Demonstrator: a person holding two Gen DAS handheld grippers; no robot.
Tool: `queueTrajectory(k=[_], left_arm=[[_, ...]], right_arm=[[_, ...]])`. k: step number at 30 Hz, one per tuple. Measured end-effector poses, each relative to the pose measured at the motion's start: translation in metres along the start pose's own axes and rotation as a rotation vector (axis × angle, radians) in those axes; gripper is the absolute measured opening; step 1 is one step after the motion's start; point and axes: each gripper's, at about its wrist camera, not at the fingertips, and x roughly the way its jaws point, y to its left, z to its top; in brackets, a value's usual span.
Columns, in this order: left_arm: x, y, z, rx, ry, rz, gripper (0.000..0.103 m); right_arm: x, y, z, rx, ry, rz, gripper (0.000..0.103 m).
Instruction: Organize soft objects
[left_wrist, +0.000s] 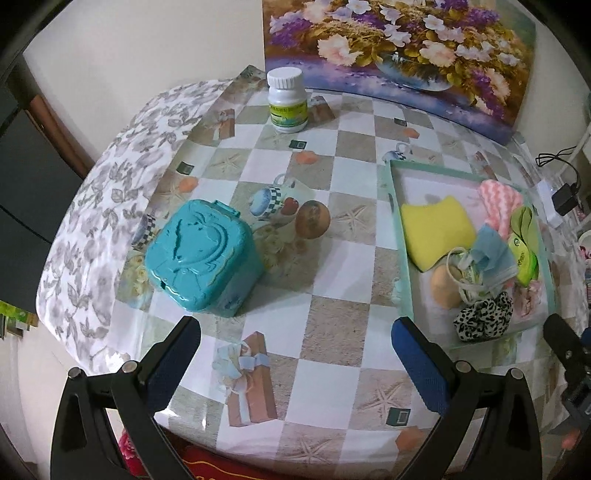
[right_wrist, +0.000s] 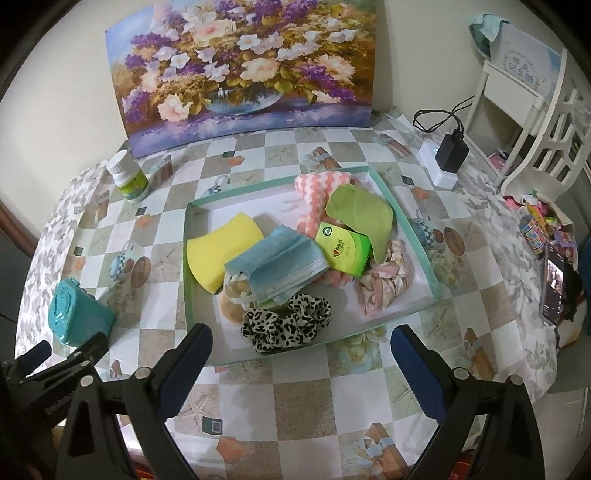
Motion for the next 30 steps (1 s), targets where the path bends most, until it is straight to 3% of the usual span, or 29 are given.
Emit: queueTrajectory(k=[4, 30], left_arm=[[0.003, -0.004, 0.0, 0.01, 0.014, -0.007, 0.103], [0.011, -0.006, 0.002, 0.018, 0.051, -0.04, 0.103]], right_arm=[[0.005, 0.0, 0.0, -0.001, 0.014, 0.003, 0.103], [0.012, 0.008, 0.0, -0.035, 0.039, 0.01, 0.103]])
